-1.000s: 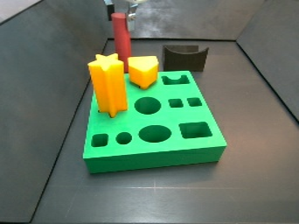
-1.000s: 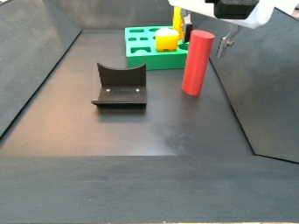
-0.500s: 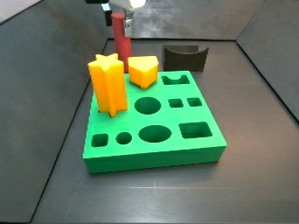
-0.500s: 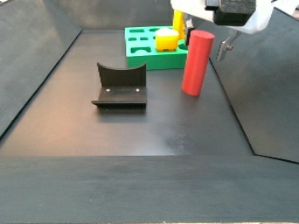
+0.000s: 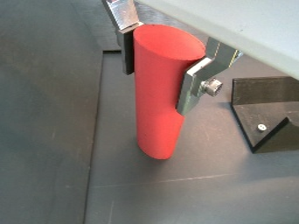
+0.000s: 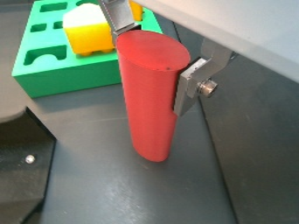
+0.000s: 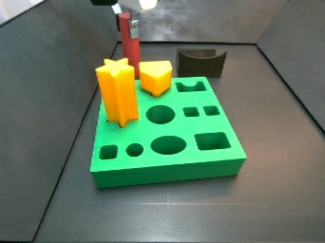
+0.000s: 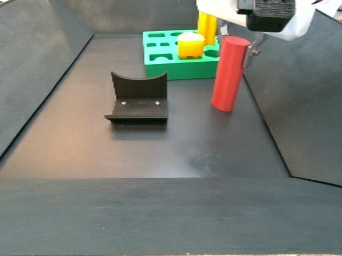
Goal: Pick up the oval object. Move up. Move to above the board. Insert the oval object.
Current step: Pick up the oval object, then move up.
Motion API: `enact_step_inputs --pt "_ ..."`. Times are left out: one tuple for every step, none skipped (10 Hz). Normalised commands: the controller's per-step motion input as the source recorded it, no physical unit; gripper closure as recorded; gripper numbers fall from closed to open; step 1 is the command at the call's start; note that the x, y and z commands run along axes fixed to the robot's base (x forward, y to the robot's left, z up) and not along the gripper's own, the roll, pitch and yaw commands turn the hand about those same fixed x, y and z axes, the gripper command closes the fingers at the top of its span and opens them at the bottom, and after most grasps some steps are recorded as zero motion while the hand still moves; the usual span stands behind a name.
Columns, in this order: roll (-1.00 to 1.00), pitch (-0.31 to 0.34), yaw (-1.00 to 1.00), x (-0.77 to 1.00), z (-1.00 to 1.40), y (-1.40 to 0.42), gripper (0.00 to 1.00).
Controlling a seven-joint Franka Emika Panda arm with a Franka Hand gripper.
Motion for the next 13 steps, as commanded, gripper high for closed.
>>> enact_step_inputs --pt "0.0 0.0 0.0 0.0 0.0 0.0 1.0" --pt "0.0 0.0 0.0 0.0 0.0 0.0 1.0" --pt "0.0 0.0 0.0 0.0 0.0 0.0 1.0" --pt "0.0 0.0 0.0 0.0 0.0 0.0 1.0" --pt "0.0 0.0 0.0 0.0 0.0 0.0 1.0" --pt "0.0 0.0 0.0 0.0 0.0 0.0 1.0" --pt "0.0 0.0 0.0 0.0 0.0 0.0 1.0" --pt "0.0 0.0 0.0 0.0 0.0 0.0 1.0" --pt "0.0 0.0 0.0 0.0 0.83 0.0 1.0" --pt "0.0 0.0 -0.01 0.0 0.84 0.0 1.0" --pt "-0.02 0.028 -0.01 -0.03 0.73 -0.01 1.0" --pt "-0.04 0.032 -0.01 -0.02 0.62 -0.01 1.0" --pt "-0.08 0.041 0.0 -0.01 0.45 -0.02 1.0"
